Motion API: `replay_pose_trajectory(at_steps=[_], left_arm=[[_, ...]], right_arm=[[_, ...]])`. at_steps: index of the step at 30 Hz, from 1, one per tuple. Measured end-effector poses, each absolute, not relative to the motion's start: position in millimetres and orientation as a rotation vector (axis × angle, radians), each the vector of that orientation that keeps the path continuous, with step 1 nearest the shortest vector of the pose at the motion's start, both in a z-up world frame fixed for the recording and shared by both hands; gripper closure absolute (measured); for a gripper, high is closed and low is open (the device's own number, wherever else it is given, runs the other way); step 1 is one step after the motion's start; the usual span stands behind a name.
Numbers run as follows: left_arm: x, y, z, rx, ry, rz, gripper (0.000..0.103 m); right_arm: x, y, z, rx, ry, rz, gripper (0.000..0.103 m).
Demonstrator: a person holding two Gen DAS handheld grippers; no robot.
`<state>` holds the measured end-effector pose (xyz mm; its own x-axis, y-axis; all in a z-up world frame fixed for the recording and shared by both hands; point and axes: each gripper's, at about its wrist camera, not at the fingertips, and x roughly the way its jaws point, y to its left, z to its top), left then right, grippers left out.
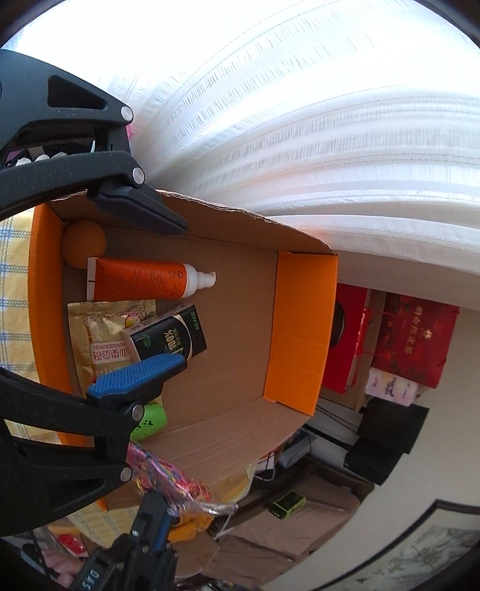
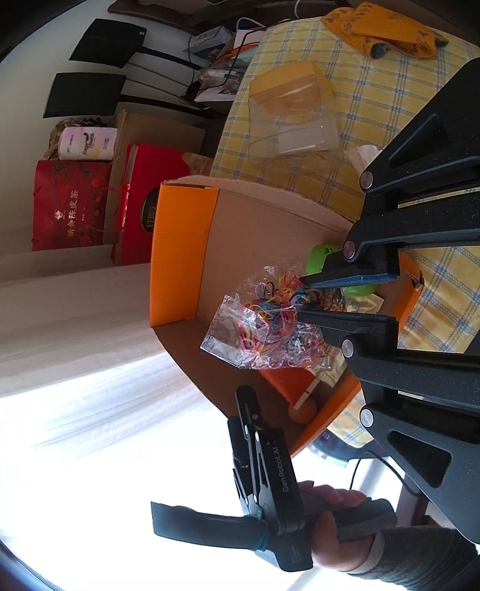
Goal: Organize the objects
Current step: 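Lower the tube into the box with the left tool while the right tool drops the bag in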
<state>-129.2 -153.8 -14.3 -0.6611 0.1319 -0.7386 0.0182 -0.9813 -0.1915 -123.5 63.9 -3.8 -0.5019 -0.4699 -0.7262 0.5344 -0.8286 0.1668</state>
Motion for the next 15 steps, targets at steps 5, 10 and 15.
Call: replay_pose_trajectory(at_steps=[5,10,15], left_arm=[[-123.1,-154.9,-2.7,-1.211,-0.366,2.763,0.023],[-121.5,-149.3,6.9,-1.181,-0.365,2.753,0.023],[-119.0,-139.3,8.2,-1.178,-0.375,2.713,0.021]], right_arm=[[-125.2,56.2,-12.2,1.117,0.084,-2.283,0.084],[-122.7,64.4,-7.1,1.101,0.053,-2.304,0.079],[-118.1,83.5,10.5,1.059,0.041,-2.362,0.071]])
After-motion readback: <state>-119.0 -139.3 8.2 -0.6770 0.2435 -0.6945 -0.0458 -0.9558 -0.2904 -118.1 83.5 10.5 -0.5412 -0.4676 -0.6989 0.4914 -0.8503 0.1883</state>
